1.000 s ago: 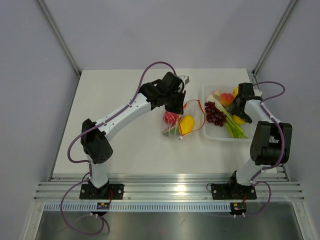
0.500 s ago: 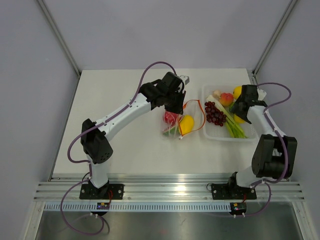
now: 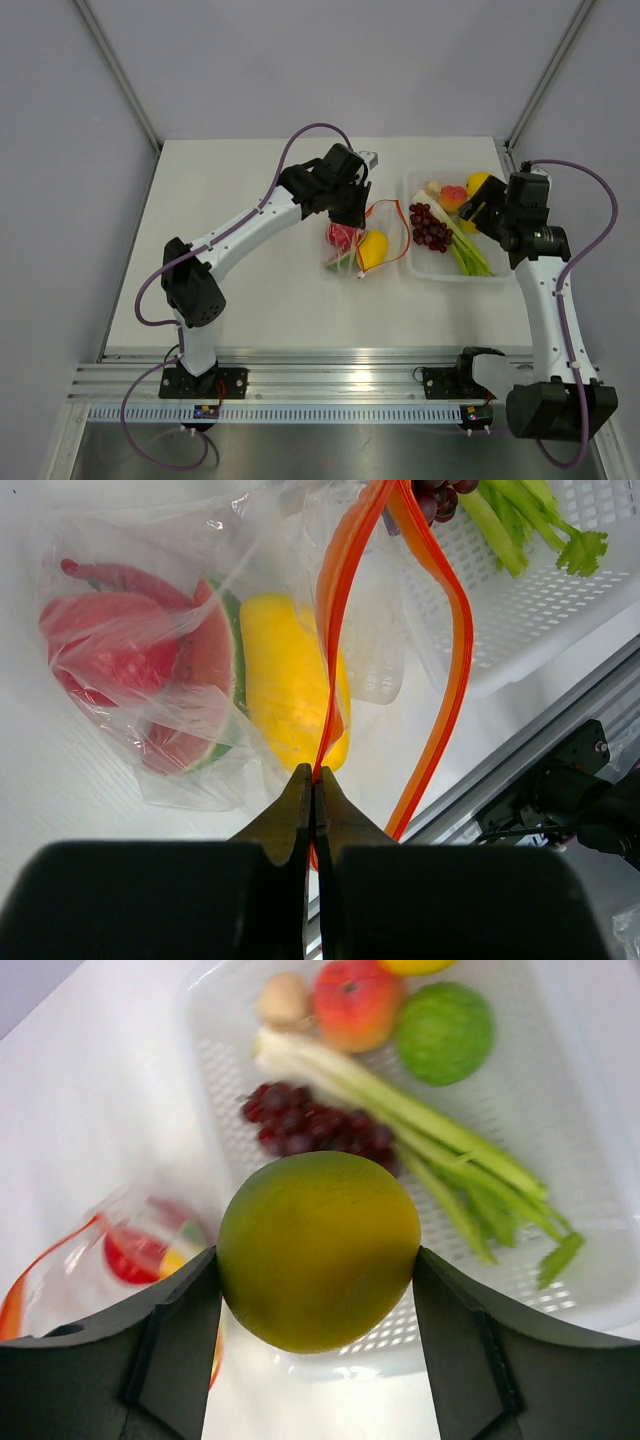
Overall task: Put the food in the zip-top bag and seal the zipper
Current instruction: Pick up the fake fruit from the bin, then place the fake fruit in the zipper food storage bag.
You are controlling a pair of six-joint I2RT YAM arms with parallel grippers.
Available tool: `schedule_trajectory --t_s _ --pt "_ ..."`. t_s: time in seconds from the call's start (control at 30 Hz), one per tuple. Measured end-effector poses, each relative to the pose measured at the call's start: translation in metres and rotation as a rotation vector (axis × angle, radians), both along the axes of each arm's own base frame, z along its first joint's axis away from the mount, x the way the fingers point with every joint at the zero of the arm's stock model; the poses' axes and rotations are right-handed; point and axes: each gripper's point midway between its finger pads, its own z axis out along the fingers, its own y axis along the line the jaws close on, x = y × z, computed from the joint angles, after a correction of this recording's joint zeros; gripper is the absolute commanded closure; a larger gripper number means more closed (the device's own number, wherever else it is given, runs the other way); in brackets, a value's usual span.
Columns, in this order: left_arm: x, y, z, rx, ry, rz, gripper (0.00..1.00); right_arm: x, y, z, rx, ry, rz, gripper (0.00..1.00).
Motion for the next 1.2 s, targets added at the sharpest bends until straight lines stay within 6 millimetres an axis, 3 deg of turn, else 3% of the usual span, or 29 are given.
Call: schedule_trajectory --t_s 0.23,0.33,0.47,0.6,0.67,0.7,0.77,0.83,0.87,0.97,1.07,1.2 --pt "0.000 0.000 0.000 -0.001 0.001 0.000 1.00 -0.027 0.092 0.028 0.093 -0.055 0.291 0.71" --pt "0.000 0.000 0.000 -0.001 0.002 0.000 1.00 -0.039 0.121 0.033 0.135 -0.063 0.373 0.71" --pt "0.000 0.000 0.000 -0.002 0.003 -0.001 1.00 -0.045 0.145 0.034 0.174 -0.061 0.428 0.70" --pt "-0.001 -0.001 0.000 -0.006 0.006 -0.005 1.00 -0.042 0.168 0.022 0.191 -0.026 0.473 0.69" --pt "-0.001 -0.001 0.000 -0.007 0.008 -0.006 1.00 -0.039 0.181 0.013 0.196 0.004 0.495 0.64" --pt "-0.001 -0.001 0.000 -0.008 0.008 -0.006 1.00 -0.036 0.185 0.008 0.196 0.018 0.498 0.49" --pt "-0.002 -0.001 0.001 -0.010 0.010 -0.004 1.00 -0.030 0.190 -0.001 0.187 0.039 0.493 0.20" --pt "-0.002 -0.001 0.001 -0.012 0.013 -0.006 1.00 -0.024 0.193 -0.010 0.175 0.069 0.483 0.04" --pt "-0.003 -0.002 0.001 -0.014 0.015 -0.008 1.00 -0.021 0.195 -0.013 0.170 0.080 0.481 0.01" --pt "-0.003 -0.002 0.002 -0.022 0.024 -0.010 1.00 -0.016 0.194 -0.013 0.150 0.081 0.475 0.01" --pt "-0.001 0.000 0.003 -0.031 0.032 -0.005 1.00 -0.018 0.186 0.000 0.129 0.038 0.452 0.02" --pt "0.003 0.007 0.009 -0.048 0.035 0.012 1.00 -0.025 0.159 0.025 0.052 -0.038 0.385 0.17"
